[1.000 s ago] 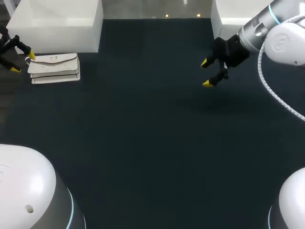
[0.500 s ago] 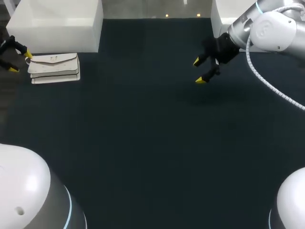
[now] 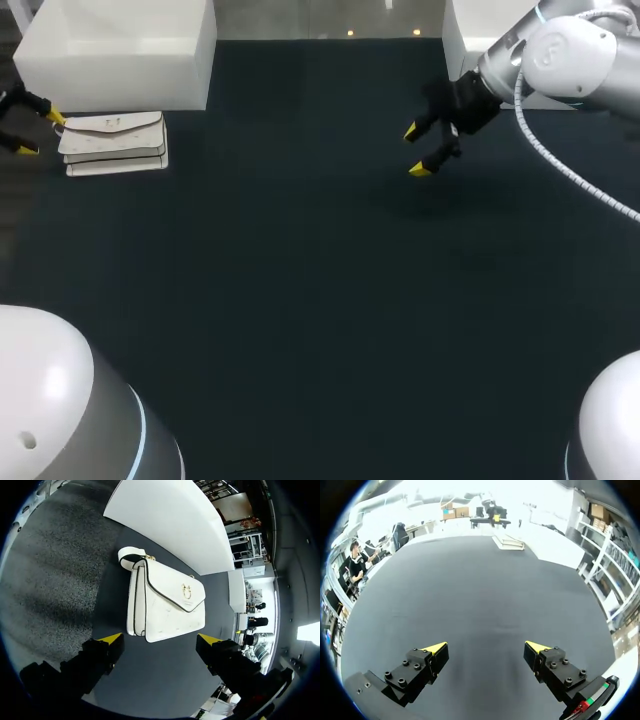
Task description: Pick up the bag, open it, inspect its contents, close it, and place it on the opposite side
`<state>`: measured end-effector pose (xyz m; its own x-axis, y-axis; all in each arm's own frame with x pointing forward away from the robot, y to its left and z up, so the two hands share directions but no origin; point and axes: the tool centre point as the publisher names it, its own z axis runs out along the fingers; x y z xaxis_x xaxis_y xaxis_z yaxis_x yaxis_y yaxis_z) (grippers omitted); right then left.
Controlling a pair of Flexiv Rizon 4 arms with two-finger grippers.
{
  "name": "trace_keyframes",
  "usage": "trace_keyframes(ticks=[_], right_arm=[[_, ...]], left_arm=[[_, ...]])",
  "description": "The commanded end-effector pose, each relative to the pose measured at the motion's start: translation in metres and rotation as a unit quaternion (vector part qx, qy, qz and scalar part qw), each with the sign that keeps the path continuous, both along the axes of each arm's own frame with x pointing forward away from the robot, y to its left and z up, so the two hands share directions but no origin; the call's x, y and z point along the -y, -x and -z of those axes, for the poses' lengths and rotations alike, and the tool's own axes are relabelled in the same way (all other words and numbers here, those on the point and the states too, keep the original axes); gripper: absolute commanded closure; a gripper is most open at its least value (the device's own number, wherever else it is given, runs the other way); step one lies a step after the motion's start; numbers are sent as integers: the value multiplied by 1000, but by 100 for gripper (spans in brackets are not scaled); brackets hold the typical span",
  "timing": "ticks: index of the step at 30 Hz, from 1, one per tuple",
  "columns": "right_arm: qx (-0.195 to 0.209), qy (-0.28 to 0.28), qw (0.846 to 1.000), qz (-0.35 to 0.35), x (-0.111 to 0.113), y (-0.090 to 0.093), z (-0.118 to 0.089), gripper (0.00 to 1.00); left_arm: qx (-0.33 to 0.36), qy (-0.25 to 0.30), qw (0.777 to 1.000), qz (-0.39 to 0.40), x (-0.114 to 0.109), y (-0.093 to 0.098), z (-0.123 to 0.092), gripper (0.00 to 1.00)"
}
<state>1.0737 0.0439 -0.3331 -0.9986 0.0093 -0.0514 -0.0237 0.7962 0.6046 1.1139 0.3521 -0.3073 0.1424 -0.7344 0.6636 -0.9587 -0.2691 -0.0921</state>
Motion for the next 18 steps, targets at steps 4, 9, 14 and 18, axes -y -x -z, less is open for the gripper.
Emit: trace_keyframes(ticks=[4,9,14,18], right_arm=[[-1,0,1000,-1,0,-1,0,0],[-1,0,1000,-1,0,-1,0,0],[-1,0,1000,-1,0,-1,0,0],[-1,0,1000,-1,0,-1,0,0]], left_arm=[[17,17,1000,-8,-6,-12,20,0],[32,34,999,-14,-6,-22,30,19],[41,51,998,-18,-6,-33,36,49],[46,56,997,-19,-4,-37,38,57]])
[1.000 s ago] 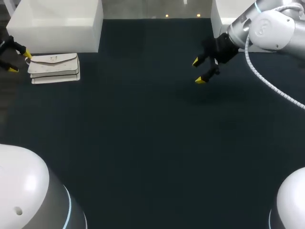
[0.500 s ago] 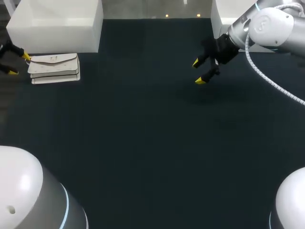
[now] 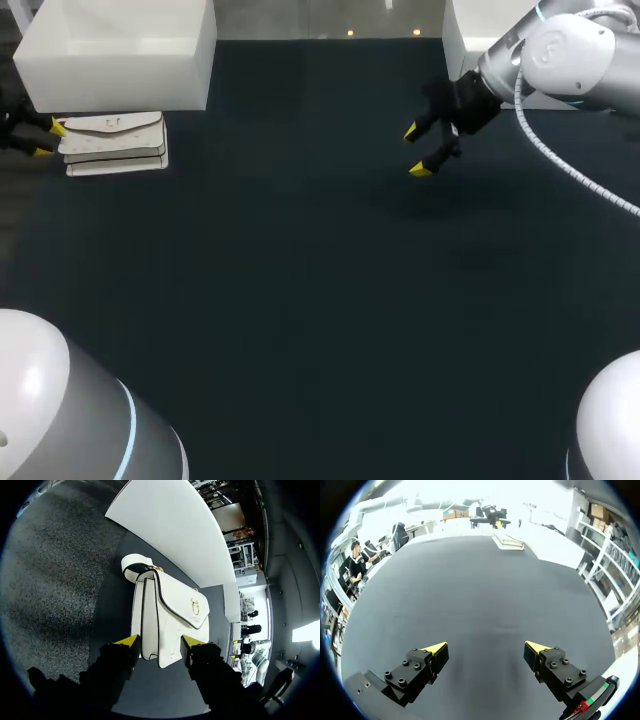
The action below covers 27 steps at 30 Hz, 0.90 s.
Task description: Pick up the bag, open it, inspect its contents, close it, and place it on the opposite side
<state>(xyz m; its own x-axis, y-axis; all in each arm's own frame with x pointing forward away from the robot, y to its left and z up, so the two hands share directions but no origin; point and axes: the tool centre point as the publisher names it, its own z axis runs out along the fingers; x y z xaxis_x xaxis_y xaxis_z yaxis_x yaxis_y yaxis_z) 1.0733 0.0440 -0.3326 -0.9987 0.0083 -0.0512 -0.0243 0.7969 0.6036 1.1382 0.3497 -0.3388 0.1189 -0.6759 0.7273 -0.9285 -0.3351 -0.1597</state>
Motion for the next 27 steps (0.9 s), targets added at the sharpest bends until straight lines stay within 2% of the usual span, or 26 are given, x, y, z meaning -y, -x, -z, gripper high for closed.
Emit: trace_keyframes(ticks=[1,5,14,16,19,27], right_arm=[[-1,-1,1000,-1,0,-1,1,0],[-1,-1,1000,-1,0,-1,1,0],[-1,-1,1000,-1,0,-1,1,0],[-1,-1,1000,-1,0,-1,1,0],[-1,-1,1000,-1,0,-1,1,0],[-1,-1,1000,-1,0,-1,1,0]], left_arm=[[0,19,1000,12,-6,-14,6,60],[7,27,1000,11,-7,-19,8,66],[9,41,999,18,-7,-33,13,65],[9,45,999,19,-7,-35,15,69],[10,50,998,22,-6,-37,16,100],[10,67,996,51,11,-21,19,100]])
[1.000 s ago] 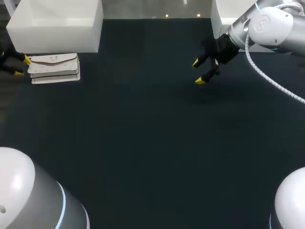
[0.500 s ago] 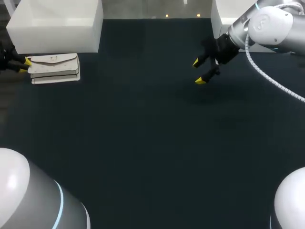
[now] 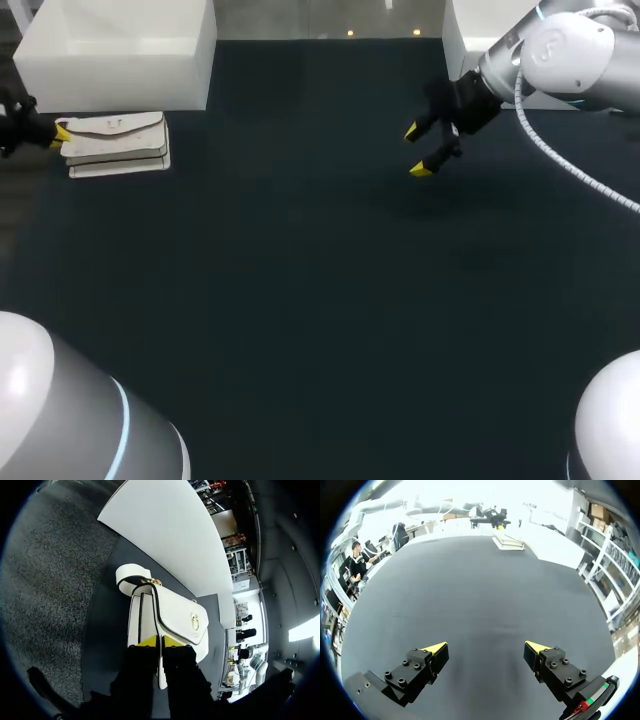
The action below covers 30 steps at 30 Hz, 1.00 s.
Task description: Pick up the bag, open it, inspect its contents, close it, and place it on the opposite side
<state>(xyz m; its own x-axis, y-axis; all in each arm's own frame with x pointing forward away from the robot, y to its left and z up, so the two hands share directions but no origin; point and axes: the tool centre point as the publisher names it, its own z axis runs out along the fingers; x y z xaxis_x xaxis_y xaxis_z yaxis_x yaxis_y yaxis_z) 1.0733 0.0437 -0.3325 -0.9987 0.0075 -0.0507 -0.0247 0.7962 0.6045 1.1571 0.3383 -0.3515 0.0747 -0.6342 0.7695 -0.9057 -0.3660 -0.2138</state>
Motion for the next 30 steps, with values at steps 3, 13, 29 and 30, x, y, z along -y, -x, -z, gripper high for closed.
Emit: trace_keyframes(ticks=[3,13,29,30], right_arm=[[-1,0,1000,0,0,-1,1,0],[-1,0,1000,0,0,-1,1,0],[-1,0,1000,0,0,-1,1,0],[-1,0,1000,0,0,-1,1,0]], left_arm=[[-26,44,996,77,10,5,6,100],[-27,55,990,125,73,27,3,100],[-33,51,990,130,112,65,-3,85],[-34,53,989,132,111,66,-4,72]])
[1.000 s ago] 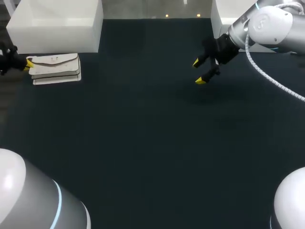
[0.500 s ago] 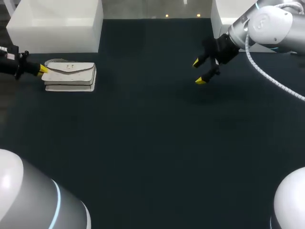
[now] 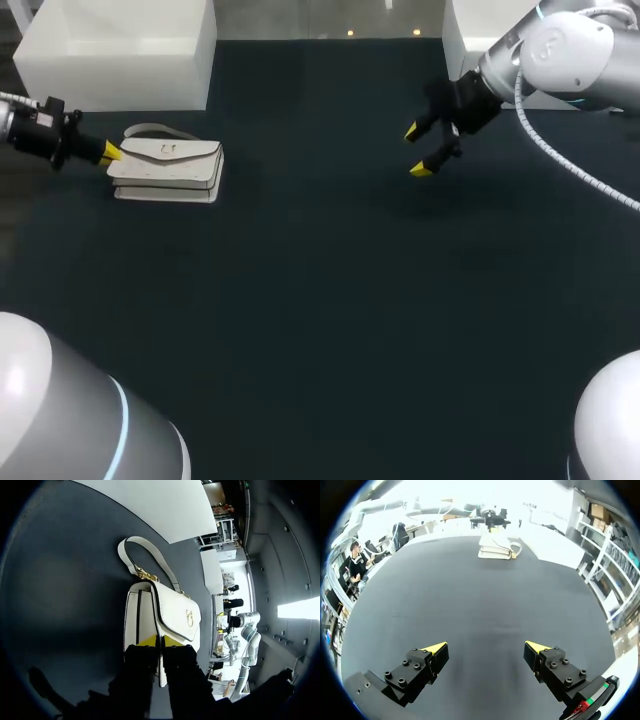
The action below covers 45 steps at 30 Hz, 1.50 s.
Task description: Pick up the bag, open it, inspect its contents, close it, and place it on the opposite side
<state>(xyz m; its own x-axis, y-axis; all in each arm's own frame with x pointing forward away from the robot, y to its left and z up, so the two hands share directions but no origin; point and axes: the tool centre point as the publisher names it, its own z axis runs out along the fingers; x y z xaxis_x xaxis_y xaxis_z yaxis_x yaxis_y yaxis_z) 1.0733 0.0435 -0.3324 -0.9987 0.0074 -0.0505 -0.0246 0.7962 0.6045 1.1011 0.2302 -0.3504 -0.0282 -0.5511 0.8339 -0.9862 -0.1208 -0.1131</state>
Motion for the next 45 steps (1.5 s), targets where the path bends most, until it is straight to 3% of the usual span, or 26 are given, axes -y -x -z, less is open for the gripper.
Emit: trace_keyframes(ticks=[1,8,13,17,21,22,23,24,25,41,45], right_arm=[[-1,0,1000,0,0,-1,1,0],[-1,0,1000,0,0,-1,1,0],[-1,0,1000,0,0,-1,1,0],[-1,0,1000,0,0,-1,1,0],[-1,0,1000,0,0,-1,1,0],[-1,0,1000,0,0,-1,1,0],[-1,0,1000,0,0,-1,1,0],[-1,0,1000,0,0,-1,1,0],[-1,0,1000,0,0,-1,1,0],[-1,0,1000,0,0,-1,1,0],[-1,0,1000,0,0,-1,1,0]], left_arm=[[4,0,1000,-2,2,10,-4,69],[-17,-13,999,33,0,11,-10,67],[-28,-24,998,42,2,9,-9,77],[-46,-30,997,54,2,4,-4,71],[-57,-34,996,57,1,0,1,71],[-59,-33,996,57,1,0,2,76],[-60,-32,996,57,1,0,3,92],[-61,-32,996,56,2,0,4,100],[-61,-29,996,57,4,1,4,100],[-45,-12,995,83,91,18,-2,100],[-45,-6,995,86,104,19,-1,100]])
